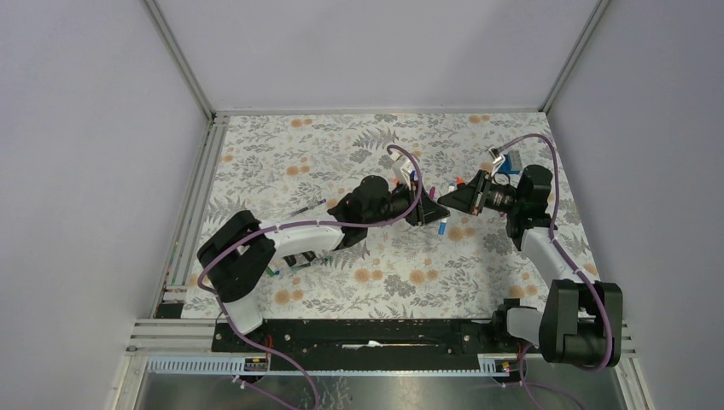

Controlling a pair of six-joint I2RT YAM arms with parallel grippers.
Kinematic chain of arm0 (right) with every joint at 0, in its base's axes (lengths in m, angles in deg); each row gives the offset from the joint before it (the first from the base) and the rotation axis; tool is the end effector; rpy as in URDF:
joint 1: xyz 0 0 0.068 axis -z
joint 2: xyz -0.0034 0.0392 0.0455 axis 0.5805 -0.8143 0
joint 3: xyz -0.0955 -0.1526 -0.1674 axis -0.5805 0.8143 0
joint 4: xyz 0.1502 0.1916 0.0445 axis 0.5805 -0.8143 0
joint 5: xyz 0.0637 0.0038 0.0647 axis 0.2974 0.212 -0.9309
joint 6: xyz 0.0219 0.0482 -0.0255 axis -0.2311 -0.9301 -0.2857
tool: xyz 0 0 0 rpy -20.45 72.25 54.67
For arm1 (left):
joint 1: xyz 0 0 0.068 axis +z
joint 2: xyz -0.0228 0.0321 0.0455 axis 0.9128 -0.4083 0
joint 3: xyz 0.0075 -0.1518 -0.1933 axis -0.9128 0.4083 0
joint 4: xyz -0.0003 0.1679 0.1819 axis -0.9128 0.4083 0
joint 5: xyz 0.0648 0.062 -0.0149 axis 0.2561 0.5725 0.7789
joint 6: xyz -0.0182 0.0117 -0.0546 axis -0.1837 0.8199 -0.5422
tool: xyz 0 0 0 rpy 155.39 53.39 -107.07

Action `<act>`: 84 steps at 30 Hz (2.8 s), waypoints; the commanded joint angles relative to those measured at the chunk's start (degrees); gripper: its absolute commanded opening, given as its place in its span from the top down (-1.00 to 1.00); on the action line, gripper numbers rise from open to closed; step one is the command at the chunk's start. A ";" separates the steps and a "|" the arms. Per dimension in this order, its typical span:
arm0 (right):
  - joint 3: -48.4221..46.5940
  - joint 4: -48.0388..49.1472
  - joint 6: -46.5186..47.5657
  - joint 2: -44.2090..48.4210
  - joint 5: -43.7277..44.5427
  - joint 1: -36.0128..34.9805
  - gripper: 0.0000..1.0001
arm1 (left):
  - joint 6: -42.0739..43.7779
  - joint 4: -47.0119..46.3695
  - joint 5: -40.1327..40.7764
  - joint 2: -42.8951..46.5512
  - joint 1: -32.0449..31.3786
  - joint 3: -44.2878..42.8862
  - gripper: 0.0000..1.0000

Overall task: Open the pen caps
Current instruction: Open the pen cap from the pen, then place the pen at the center of the board.

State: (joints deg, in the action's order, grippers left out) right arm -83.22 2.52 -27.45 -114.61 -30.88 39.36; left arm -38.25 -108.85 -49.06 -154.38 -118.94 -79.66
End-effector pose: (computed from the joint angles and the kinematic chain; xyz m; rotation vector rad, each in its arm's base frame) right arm 0.2499 0.0231 0.2393 -0.3777 1.7823 1.4039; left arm 0.2226 -0.3185 0.2372 0.4484 1.8416 -1.4917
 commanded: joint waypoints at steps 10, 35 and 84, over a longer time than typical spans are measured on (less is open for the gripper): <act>-2.31 3.92 -3.08 0.53 -2.64 -0.28 1.00 | -1.69 -4.39 -2.48 5.65 -0.05 6.68 -0.57; -2.88 5.53 -2.89 -0.82 -2.08 -0.16 1.00 | -5.16 -7.69 -11.67 -1.94 -0.14 2.35 1.00; -5.21 -30.38 34.09 -8.05 15.07 -1.25 0.97 | 8.10 21.10 14.18 14.73 5.46 16.28 1.00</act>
State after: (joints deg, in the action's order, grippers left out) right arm -88.59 -29.08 6.50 -121.01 -20.50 40.11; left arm -28.33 -91.17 -36.82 -136.22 -114.17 -58.13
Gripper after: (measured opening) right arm 0.183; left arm 0.103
